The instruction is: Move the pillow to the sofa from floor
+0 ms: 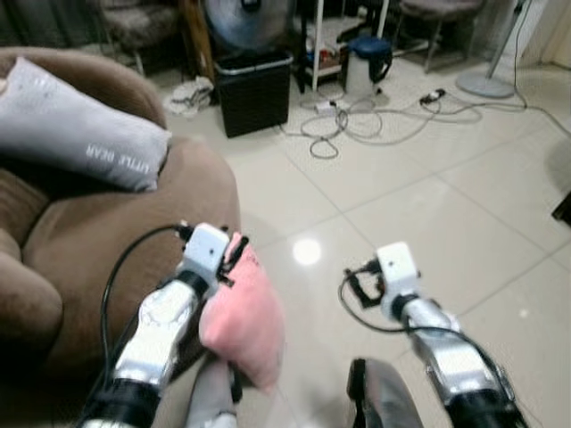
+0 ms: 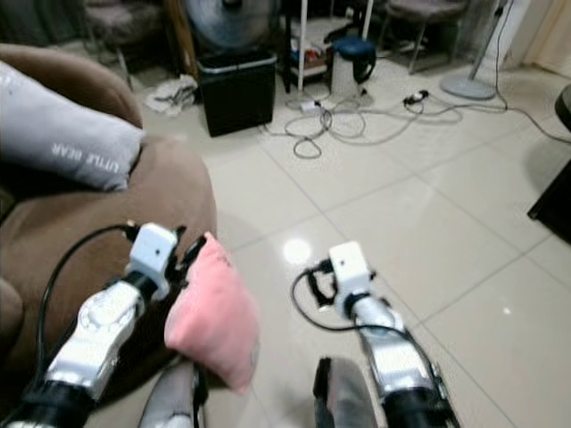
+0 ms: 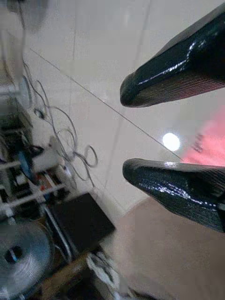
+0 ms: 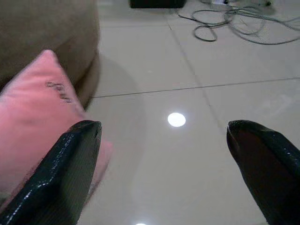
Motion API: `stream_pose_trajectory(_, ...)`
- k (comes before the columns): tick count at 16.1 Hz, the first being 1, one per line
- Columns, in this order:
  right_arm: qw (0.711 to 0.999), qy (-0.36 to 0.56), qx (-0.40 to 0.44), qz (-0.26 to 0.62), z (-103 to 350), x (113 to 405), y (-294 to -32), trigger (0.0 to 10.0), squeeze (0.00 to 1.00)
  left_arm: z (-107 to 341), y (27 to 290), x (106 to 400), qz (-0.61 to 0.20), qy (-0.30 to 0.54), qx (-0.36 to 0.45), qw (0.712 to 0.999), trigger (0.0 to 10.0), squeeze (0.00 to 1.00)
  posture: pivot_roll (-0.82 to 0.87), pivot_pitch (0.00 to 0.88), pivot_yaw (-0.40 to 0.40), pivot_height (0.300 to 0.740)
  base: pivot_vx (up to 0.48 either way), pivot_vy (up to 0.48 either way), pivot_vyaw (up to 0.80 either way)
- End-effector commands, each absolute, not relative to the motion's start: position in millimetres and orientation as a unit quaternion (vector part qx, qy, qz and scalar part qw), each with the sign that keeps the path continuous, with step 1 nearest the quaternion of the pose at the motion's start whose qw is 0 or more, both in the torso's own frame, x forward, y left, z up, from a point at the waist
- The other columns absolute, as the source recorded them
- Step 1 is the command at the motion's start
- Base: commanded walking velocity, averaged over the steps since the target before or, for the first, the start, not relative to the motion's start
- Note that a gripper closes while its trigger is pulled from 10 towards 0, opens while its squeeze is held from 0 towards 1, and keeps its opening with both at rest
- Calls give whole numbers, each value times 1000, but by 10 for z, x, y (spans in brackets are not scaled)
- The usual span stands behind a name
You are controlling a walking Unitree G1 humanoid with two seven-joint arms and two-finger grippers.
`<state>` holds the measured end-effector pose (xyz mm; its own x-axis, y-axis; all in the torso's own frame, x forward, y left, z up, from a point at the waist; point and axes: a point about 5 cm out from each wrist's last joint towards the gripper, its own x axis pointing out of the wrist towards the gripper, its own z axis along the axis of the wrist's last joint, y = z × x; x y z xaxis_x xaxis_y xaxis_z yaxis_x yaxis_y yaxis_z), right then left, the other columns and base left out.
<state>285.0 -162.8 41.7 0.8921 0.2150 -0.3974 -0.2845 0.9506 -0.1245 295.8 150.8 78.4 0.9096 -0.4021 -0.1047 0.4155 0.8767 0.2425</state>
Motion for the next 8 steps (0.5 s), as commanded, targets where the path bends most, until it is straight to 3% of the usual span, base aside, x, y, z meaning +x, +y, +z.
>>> stream_pose_trajectory(1,970,183,-88,132,458,2887,-1605,10000,0,827,1533,2974,-211,18,135,968,10000,0,71,0,3,574,334,0,0)
stream_pose_trajectory(5,970,186,-81,132,444,2889,-1593,10000,0,831,1533,2972,-214,16,134,967,10000,0,71,0,5,574,331,0,0)
stream_pose_trajectory(8,970,188,-79,132,437,2885,-1599,10000,0,831,1526,2971,-216,15,133,967,10000,0,71,0,5,574,324,0,-760)
